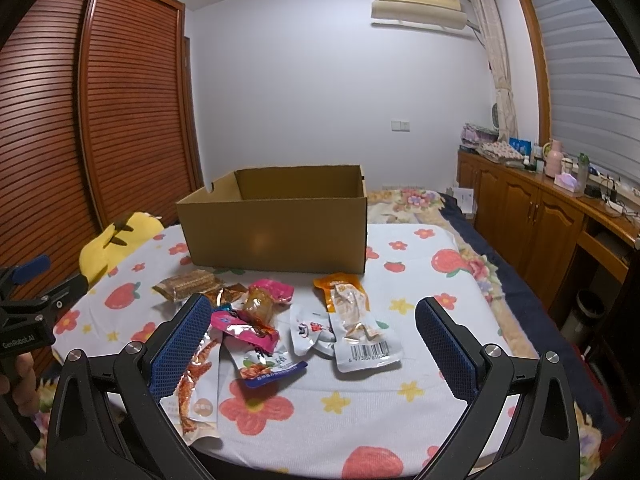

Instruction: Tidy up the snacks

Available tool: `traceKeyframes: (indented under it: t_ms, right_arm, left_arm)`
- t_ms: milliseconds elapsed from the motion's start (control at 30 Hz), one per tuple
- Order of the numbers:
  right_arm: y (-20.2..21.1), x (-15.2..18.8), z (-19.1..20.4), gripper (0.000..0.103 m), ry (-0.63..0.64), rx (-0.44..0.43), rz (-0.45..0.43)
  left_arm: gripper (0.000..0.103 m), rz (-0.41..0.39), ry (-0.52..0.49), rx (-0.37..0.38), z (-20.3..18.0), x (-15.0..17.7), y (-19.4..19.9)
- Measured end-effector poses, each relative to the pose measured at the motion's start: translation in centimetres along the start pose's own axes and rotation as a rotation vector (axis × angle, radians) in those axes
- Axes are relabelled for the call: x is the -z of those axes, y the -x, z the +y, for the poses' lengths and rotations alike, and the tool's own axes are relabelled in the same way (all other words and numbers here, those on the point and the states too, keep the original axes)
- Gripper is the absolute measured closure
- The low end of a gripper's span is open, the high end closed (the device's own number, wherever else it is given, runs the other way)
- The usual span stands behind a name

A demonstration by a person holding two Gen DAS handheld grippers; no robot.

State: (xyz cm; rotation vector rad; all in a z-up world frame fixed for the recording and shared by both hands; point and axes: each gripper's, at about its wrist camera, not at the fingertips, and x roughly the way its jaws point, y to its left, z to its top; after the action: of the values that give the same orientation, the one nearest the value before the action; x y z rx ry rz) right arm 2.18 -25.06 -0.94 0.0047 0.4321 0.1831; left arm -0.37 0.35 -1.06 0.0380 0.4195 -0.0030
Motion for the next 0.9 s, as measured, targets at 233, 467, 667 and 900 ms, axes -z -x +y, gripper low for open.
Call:
traceKeyframes:
  t_ms: [233, 467, 667, 900]
  right_arm:
    - [-0.12, 0.17, -0.04, 0.0, 0.0, -0.001, 0.0]
    - [-0.01, 0.04, 0.04, 0.0, 0.0, -0.001, -0.002]
    - [0.05, 0.0, 0.05, 0.0, -0.001, -0.002, -0.001]
    - [-0.1, 0.15, -0.08, 0.0, 0.001, -0.001, 0.0]
  left_arm:
    - [0.0, -0.001, 0.0, -0.001, 0.01, -0.04, 0.07]
    - [0.0, -0.003, 0.006, 0.0, 0.01, -0.27, 0.2]
    - [0.0, -0.003, 0.007, 0.0, -0.01, -0.26, 0.2]
    - [0.0, 0.0, 0.008, 0.004, -0.08, -0.28, 0.23]
